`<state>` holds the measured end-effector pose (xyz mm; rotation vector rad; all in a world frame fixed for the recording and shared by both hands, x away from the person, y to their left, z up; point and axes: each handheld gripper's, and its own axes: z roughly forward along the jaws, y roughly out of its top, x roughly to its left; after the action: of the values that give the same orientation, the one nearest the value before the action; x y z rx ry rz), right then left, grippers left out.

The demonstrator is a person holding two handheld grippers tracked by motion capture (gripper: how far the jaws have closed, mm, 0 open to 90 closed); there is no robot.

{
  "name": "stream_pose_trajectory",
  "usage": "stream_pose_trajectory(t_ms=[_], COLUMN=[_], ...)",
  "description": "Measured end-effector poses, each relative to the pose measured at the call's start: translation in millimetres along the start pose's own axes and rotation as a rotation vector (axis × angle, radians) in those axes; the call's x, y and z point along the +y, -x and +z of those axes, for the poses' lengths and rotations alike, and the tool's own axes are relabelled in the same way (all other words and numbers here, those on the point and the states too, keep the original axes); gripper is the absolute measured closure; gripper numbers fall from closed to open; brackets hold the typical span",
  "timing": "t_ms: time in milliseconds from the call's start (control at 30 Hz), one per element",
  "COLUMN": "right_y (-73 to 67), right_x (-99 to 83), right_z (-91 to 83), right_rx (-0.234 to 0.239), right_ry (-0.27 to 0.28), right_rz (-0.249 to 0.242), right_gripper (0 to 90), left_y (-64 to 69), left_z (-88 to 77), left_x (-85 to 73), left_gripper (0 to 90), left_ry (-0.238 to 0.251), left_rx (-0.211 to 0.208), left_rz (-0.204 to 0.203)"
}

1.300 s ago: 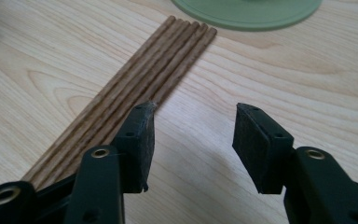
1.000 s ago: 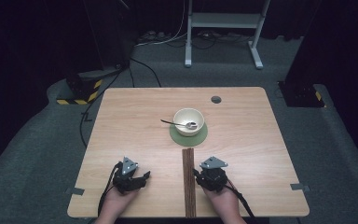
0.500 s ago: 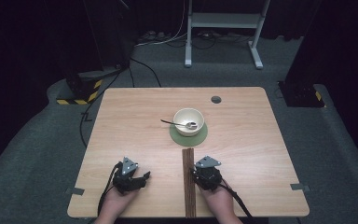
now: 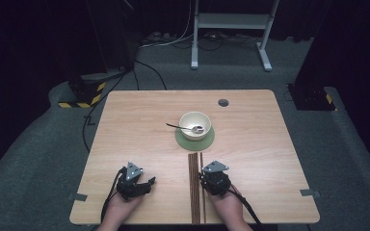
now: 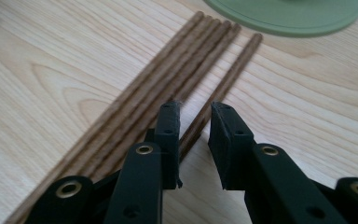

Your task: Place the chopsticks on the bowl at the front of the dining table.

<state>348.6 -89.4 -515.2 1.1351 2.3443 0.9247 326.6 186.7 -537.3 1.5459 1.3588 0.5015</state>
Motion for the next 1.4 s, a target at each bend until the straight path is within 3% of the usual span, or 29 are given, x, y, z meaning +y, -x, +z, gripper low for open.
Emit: stream_pose_trajectory(t_ms=[400,533,767,867,1200,1233,1400], right_y=[24.4,31.0,30.2,29.7,30.4,30.0,31.4], right_x=[-5.0,-4.8,-3.1,-2.6,0.5,1.0,0.7], right_z=[-3.6,-4.1,-6.2,-8.0,-7.2,-6.4,-6.1], right_rx=[-0.039,-0.034,-0.022,-0.041,-0.077,-0.084,-0.074], right_ry=[-0.027,-0.036,-0.061,-0.083,-0.105,-0.102,-0.097], right_rz=[0.061,0.087,0.112,0.122,0.124,0.107,0.118], right_gripper=[79.6,73.7,68.2,65.5,76.9,82.7,83.7], left_y=[0.0,0.0,-0.1,-0.1,0.6,0.6,0.6], left_z=[0.0,-0.1,-0.1,-0.1,0.0,0.0,0.0], left_x=[0.0,0.0,0.1,0.1,-0.1,-0.1,-0.1], left_gripper=[35.2,35.2,35.2,35.2,35.2,35.2,35.2], left_ry=[0.0,-0.001,-0.002,-0.002,0.001,0.0,0.001], left_rx=[0.0,0.0,-0.002,-0.003,-0.003,-0.003,-0.003], left_rz=[0.0,-0.001,0.0,-0.001,-0.007,-0.006,-0.006])
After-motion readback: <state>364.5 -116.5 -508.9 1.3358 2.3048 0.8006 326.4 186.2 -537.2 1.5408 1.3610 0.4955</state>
